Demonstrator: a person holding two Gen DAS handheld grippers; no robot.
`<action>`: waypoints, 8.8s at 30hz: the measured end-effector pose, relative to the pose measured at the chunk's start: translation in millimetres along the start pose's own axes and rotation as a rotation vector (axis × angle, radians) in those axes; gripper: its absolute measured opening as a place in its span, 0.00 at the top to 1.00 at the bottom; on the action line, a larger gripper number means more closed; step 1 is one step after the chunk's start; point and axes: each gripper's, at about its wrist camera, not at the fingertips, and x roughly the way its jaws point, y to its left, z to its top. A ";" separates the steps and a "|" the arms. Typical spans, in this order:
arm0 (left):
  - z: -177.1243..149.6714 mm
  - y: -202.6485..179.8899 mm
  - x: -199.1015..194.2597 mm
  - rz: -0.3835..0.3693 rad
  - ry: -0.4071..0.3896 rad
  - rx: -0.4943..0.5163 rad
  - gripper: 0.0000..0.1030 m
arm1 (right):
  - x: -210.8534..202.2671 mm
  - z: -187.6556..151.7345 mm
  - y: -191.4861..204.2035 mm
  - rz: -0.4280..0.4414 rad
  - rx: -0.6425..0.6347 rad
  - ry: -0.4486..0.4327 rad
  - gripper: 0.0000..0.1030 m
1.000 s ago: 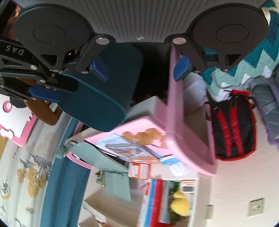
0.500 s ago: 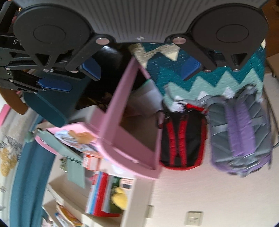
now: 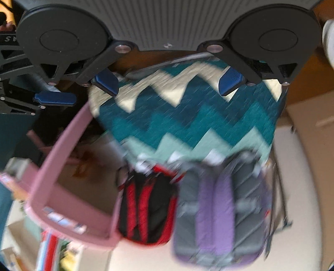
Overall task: Collect trash
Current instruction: 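Swing both empty tools back toward the bed, then close left tool on red plastic bag while right tool grasps yogurt bottle, then lift red bag and yogurt bottle and carry them over the teal bin, then open left tool over the bin while right tool releases the yogurt bottle, then swing both empty tools back toward the bed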
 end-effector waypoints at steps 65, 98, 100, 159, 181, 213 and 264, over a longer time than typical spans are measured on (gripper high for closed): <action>-314.9 206.2 376.2 0.086 1.010 -0.229 0.41 | 470.2 -273.9 48.0 0.181 -0.362 0.859 0.58; -62.6 26.3 45.0 -0.119 0.337 -0.046 0.41 | 58.1 -53.1 18.9 -0.061 0.079 0.192 0.58; -50.7 9.7 22.8 -0.119 0.273 -0.024 0.41 | 25.5 -45.0 14.1 -0.085 0.082 0.125 0.58; 137.7 -538.8 21.7 -0.423 0.011 0.454 0.41 | -290.2 -43.7 -293.1 -0.748 0.407 -0.219 0.58; 129.3 -533.0 34.1 -0.437 0.038 0.454 0.30 | -288.3 -45.4 -288.2 -0.750 0.389 -0.153 0.55; 104.9 -231.8 -132.7 -0.214 -0.143 0.241 0.21 | -226.5 36.4 -76.5 -0.318 0.084 -0.243 0.54; -199.6 258.4 176.0 0.127 0.379 -0.175 0.01 | 314.2 -134.5 95.3 0.198 -0.097 0.543 0.51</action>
